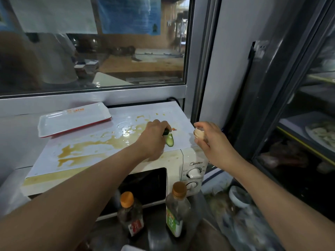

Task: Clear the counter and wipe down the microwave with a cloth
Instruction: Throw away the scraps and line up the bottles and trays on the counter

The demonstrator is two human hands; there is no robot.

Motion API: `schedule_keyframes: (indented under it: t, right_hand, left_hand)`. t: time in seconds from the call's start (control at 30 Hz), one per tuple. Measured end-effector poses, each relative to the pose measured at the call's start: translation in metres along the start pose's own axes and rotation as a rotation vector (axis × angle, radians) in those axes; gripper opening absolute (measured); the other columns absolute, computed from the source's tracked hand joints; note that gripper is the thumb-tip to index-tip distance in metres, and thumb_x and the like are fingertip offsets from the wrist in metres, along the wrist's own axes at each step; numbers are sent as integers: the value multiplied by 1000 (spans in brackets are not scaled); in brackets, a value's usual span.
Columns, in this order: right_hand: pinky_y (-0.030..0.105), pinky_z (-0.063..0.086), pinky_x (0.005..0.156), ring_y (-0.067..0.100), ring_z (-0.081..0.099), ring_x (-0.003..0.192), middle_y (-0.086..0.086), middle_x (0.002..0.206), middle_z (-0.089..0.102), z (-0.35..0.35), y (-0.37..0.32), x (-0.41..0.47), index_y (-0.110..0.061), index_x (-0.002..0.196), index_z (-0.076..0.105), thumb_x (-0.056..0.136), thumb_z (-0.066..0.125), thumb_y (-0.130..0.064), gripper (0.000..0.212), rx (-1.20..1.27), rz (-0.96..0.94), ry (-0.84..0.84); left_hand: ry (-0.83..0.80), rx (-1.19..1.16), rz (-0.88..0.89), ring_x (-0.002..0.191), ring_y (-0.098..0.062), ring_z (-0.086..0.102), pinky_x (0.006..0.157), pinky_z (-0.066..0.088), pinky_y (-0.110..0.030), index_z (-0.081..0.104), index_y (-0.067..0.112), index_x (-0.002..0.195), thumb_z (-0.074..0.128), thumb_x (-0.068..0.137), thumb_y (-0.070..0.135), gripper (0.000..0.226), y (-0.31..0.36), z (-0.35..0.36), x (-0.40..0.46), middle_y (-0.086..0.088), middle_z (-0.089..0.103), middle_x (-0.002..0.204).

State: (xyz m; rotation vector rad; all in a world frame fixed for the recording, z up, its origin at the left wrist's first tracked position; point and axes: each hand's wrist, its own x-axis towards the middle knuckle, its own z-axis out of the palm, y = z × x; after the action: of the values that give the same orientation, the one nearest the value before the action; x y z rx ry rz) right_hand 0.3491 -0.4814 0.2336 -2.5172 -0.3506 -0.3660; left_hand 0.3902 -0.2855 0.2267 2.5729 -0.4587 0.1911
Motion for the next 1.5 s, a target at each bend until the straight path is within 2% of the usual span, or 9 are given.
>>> schedule_keyframes:
  t: [0.07,0.17,0.3,0.4,0.57,0.67,0.93,1.2,1.5]
  right_hand:
    - [22,29,98,18,38,126,4,133,44,2,5,2,-16,136,40,93,54,-15,44,-2,4,-1]
    - [21,28,95,19,38,124,5,133,45,4,8,4,-16,136,41,93,53,-14,44,-8,4,-3]
    - [22,30,96,18,39,124,4,134,43,7,8,7,-19,137,39,94,52,-17,45,11,4,-19]
    - [25,31,98,19,38,125,5,134,42,8,8,9,-18,137,39,94,52,-16,45,18,-1,-27]
    - [21,29,97,19,38,126,4,136,41,10,9,11,-17,137,39,94,52,-15,45,27,-7,-34]
    - [19,26,95,18,37,126,4,135,41,12,10,13,-18,137,39,94,52,-15,45,34,-10,-40]
    - [21,30,93,17,38,124,3,135,42,16,11,16,-20,137,37,95,51,-18,45,35,-4,-60]
    - [19,27,93,16,36,125,3,134,42,15,7,19,-19,138,37,95,50,-17,44,34,-23,-70]
    - [19,26,93,16,35,125,3,136,42,10,1,23,-20,137,38,95,51,-16,44,27,-39,-71]
  left_hand:
    - [-37,2,-6,111,-26,40,86,34,-25,52,13,121,61,83,10,40,0,2,1,-9,46,112]
    - [-54,26,-22,112,-23,35,90,35,-28,48,18,126,71,78,31,54,-1,4,1,-4,44,112]
    - [-28,66,-70,111,-23,38,94,40,-35,49,17,125,71,77,41,58,3,10,2,-5,47,113]
    - [3,71,-94,108,-24,41,92,43,-37,53,15,117,69,78,41,50,3,14,5,-5,49,109]
    - [0,45,-104,100,-22,44,80,43,-32,57,14,105,72,76,41,43,3,14,8,-3,48,99]
    - [-13,36,-102,97,-22,47,78,43,-31,57,13,102,72,76,39,39,2,13,9,-4,49,99]
    - [-21,48,-88,88,-19,49,75,39,-27,56,12,105,70,80,34,36,5,11,8,-1,45,98]
    - [6,14,-103,87,-21,55,71,42,-28,57,11,100,70,79,32,32,9,6,6,-4,59,97]
    - [21,-56,-142,79,-18,51,66,40,-26,57,10,98,69,80,29,29,17,-4,1,-3,60,91]
